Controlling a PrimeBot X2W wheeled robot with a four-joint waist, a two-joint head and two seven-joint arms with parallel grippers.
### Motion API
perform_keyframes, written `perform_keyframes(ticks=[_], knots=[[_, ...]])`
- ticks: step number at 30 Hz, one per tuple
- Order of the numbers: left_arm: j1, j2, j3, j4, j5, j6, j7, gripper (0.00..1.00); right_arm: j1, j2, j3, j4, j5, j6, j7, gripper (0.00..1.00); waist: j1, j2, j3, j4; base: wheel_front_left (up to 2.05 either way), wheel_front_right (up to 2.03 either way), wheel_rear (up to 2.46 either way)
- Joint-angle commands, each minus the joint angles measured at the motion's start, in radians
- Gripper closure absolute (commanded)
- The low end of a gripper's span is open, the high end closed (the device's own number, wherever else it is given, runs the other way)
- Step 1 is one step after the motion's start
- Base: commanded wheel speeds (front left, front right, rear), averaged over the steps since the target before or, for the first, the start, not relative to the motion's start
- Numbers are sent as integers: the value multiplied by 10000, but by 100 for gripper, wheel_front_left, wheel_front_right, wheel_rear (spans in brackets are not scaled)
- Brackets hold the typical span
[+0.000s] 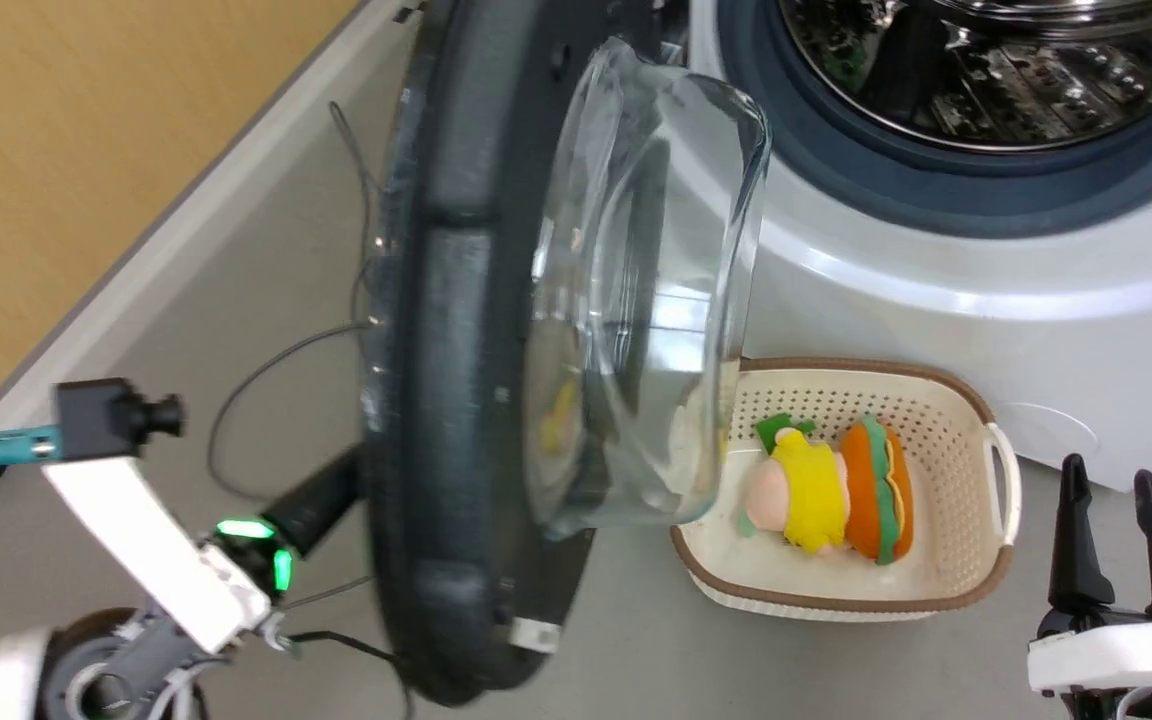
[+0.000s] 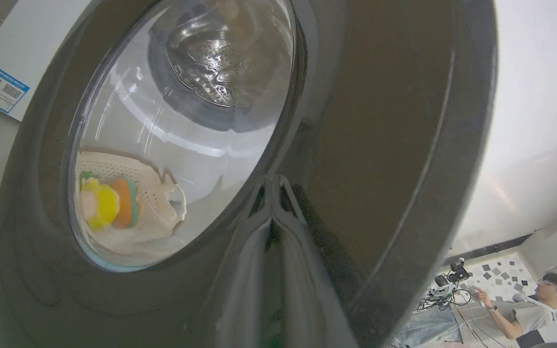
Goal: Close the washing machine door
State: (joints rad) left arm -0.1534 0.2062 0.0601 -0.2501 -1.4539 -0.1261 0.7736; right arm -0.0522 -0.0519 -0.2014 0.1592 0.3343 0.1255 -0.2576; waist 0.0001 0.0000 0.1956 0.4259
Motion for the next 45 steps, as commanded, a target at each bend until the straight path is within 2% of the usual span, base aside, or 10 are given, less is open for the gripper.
perform_keyframes(ticks=[1, 7, 15, 28, 34, 40, 45], knots=[[131, -75, -173, -103, -10, -45, 3, 100, -176, 17, 27, -41, -63, 52, -42, 0, -1, 0, 31, -151, 0, 0, 0], [45, -335, -1479, -94, -20, -46, 55, 100, -320, 17, 59, -84, -77, 52, -42, 0, -1, 0, 140, -828, 0, 0, 0], [-516, -654, -3125, 448, 227, -46, -290, 100, -436, 17, 187, -32, 82, 52, -42, 0, -1, 0, 226, -2220, 0, 0, 0], [-1961, -1118, -4522, 2157, 560, -46, -2982, 100, -505, 17, 204, -26, 267, 52, -42, 0, -1, 0, 516, -4416, 0, 0, 0], [-2551, -1151, -5007, 3144, 902, -46, -4754, 100, -503, 17, 220, -57, 299, 52, -42, 0, -1, 0, 621, -4804, 0, 0, 0], [-3082, -1076, -5758, 4242, 1358, -46, -6703, 100, -559, 17, 300, -52, 340, 52, -42, 0, -1, 0, 588, -4909, 0, 0, 0], [-3210, -871, -6494, 4630, 1119, -46, -7605, 100, -474, 17, 323, -89, 360, 52, -42, 0, -1, 0, 341, -4785, 0, 0, 0]])
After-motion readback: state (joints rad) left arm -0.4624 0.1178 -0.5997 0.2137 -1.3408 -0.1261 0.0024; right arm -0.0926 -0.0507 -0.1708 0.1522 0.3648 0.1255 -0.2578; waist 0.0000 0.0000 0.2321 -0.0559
